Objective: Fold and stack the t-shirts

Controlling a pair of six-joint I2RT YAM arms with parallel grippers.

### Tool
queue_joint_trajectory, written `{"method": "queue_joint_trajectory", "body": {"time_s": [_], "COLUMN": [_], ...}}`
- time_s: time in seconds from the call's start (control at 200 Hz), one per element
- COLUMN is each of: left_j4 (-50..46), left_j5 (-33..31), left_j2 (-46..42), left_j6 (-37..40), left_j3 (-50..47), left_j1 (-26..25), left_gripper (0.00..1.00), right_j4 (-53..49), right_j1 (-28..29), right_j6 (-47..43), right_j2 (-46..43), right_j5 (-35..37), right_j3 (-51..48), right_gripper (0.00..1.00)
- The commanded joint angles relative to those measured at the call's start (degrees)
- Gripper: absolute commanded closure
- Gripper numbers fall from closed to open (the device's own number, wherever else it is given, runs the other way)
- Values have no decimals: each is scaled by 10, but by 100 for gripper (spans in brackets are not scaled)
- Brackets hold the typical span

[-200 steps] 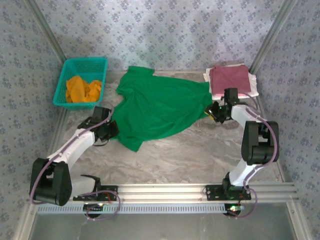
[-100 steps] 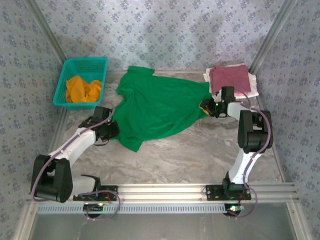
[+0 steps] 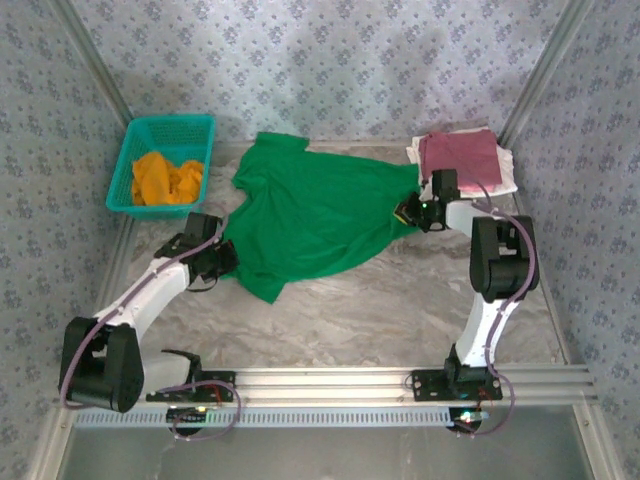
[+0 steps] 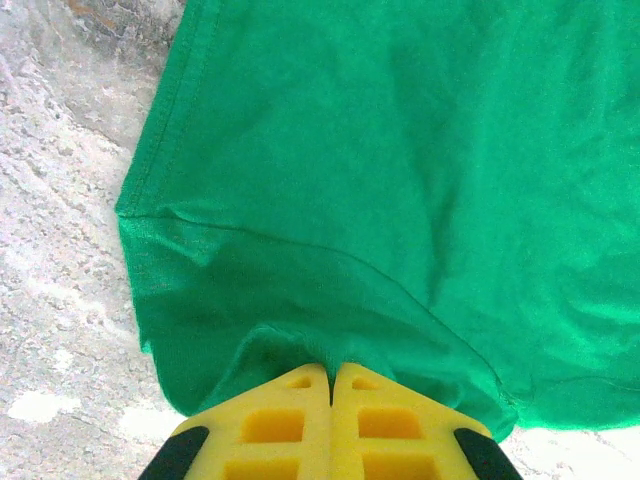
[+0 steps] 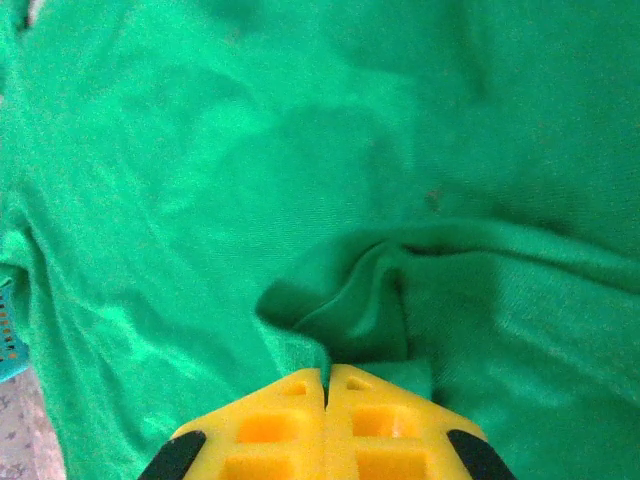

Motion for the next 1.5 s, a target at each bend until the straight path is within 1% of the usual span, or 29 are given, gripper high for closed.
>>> {"method": "queue_joint_trajectory", "body": {"time_s": [0.0, 0.06, 0.12, 0.255, 0.49, 0.625, 0.705, 0.72, 0.749, 0.764, 0.829, 0.889, 0.914, 0.979, 1.084, 1.239, 1.494], "left_j4": [-6, -5, -7, -13, -31, -45, -49, -49, -47, -46, -44, -46, -48, -51, -54, -56, -63], "left_j5": [-2, -1, 0, -1, 0, 2, 2, 2, 2, 2, 3, 3, 4, 6, -1, -2, -2], "left_j2": [-18, -17, -17, -26, -34, -43, -50, -50, -52, -53, -52, -51, -53, -59, -76, -89, -94], "left_j6": [12, 12, 12, 12, 23, 30, 33, 34, 34, 35, 36, 37, 36, 35, 32, 26, 24], "left_j3": [-1, -1, 0, -1, -4, -6, -8, -8, -9, -10, -9, -6, -6, -9, -24, -41, -44], "left_j1": [5, 7, 8, 11, 15, 16, 18, 19, 19, 20, 22, 23, 23, 23, 24, 28, 29], "left_gripper": [100, 100, 100, 100, 100, 100, 100, 100, 100, 100, 100, 100, 100, 100, 100, 100, 100], "right_j4": [-43, -85, -137, -225, -351, -410, -438, -440, -437, -434, -434, -440, -442, -432, -390, -346, -332], "right_j1": [-1, -1, 1, 1, 1, 3, 4, 3, 0, -2, -14, -21, -24, -37, -76, -91, -86], "right_j6": [-5, -6, -6, 12, 40, 67, 75, 74, 67, 64, 40, 22, 18, 11, 5, -6, 0], "right_j2": [-70, -93, -121, -191, -309, -377, -401, -403, -404, -403, -394, -390, -391, -400, -400, -362, -370], "right_j5": [36, 55, 94, 145, 157, 176, 187, 190, 194, 193, 189, 206, 213, 213, 140, 78, 66], "right_j3": [2, 9, 11, -16, -98, -119, -123, -123, -124, -125, -115, -103, -101, -115, -169, -230, -297], "right_gripper": [100, 100, 100, 100, 100, 100, 100, 99, 87, 83, 79, 69, 66, 64, 58, 56, 55]}}
